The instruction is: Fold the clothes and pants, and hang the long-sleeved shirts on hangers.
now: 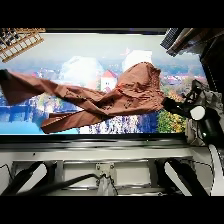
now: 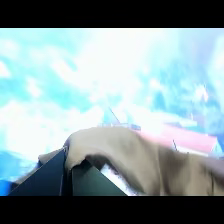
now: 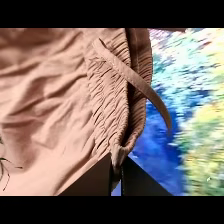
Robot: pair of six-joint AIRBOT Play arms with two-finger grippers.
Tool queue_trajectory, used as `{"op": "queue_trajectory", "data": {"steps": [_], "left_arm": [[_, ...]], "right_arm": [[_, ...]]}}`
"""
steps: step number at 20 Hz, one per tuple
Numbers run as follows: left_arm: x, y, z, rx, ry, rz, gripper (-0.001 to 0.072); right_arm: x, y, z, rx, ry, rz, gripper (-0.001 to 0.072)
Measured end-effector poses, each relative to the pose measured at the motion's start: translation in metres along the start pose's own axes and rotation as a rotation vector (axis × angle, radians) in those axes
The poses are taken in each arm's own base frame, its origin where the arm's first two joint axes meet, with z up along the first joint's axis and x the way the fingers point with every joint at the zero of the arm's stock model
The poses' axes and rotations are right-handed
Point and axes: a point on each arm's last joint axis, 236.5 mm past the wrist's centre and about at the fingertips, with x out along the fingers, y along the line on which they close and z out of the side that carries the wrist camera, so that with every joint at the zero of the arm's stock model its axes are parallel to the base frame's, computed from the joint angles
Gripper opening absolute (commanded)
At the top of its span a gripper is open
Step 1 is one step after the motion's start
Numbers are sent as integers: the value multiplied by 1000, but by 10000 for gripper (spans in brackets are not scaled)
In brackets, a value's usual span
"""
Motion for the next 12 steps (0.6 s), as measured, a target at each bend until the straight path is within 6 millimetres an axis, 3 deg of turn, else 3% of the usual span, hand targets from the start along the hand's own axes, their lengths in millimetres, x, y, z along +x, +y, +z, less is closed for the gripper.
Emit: {"op": "queue_trajectory", "data": {"steps": [5,7,10,12], "left_arm": [[-100,32,35,92,-133,175,5],[-124,45,39,120,-163,245,6],[-127,56,44,113,-178,293,6],[-112,60,51,88,-191,298,6]], "right_arm": [[-32,-21,18,30,-86,-34,23],[-40,-21,27,38,-119,-31,23],[-52,-15,46,47,-184,-7,23],[-59,-10,59,52,-224,10,23]]}}
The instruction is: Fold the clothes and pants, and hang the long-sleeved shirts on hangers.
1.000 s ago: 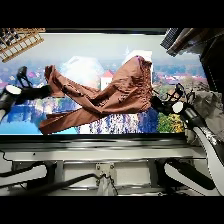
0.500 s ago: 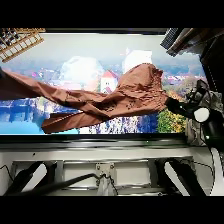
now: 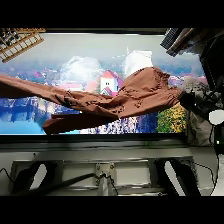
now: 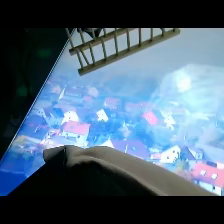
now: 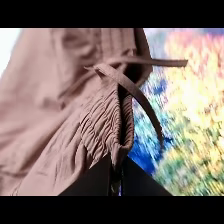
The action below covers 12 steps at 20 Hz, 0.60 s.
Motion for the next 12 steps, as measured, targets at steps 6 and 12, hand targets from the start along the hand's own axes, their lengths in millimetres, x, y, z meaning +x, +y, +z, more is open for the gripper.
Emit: {"op": "queue_trajectory", "data": {"steps": [6,12], "left_arm": [[77,-30,-9,-68,27,-52,5],[151,-57,-13,-71,-22,-89,5]], "right_arm": [[14,13,12,68,-3,52,24],[55,16,32,146,9,68,24]]}}
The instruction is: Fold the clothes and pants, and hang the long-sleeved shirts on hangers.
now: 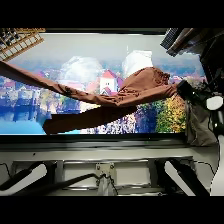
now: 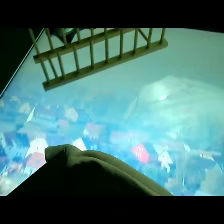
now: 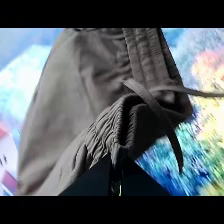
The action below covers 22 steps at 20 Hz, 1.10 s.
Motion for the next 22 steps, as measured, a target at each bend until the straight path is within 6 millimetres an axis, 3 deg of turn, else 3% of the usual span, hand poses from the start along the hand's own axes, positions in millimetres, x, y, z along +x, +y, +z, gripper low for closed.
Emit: {"op": "queue_trajectory", "data": {"steps": [3,6,10,13,15,18,22], "left_arm": [[33,-8,4,-18,-50,-15,5],[57,-11,18,-74,-106,-25,4],[62,-5,60,-121,-205,-21,5],[47,13,83,-154,-236,5,5],[36,32,80,-174,-192,40,5],[18,59,51,-214,-43,100,4],[-29,93,16,-281,141,194,4]], "right_arm": [[29,18,21,7,-3,29,25],[60,52,45,-23,-25,77,25],[80,102,93,-6,-111,159,25],[65,129,120,1,-146,208,22],[51,135,114,-34,-97,201,21],[26,127,89,-165,4,138,20],[-25,97,73,-321,44,31,20]]}}
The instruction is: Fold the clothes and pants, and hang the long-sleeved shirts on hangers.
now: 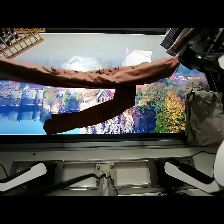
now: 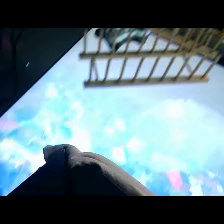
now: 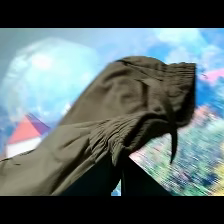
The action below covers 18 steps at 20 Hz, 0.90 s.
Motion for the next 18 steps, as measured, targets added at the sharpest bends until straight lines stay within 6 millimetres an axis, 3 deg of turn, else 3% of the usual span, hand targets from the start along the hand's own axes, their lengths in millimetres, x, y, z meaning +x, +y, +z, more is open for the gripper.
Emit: {"op": "queue_trajectory", "data": {"steps": [3,6,14,18], "left_arm": [[-31,30,-24,3,111,69,4],[-50,51,-67,59,244,112,4],[-62,77,-206,185,454,156,5],[-63,106,-260,256,545,232,6]], "right_arm": [[-35,-32,-19,-43,15,-77,20],[-54,-61,-57,-51,70,-133,20],[-44,-101,-205,-20,304,-179,20],[-38,-117,-256,-40,411,-203,21]]}}
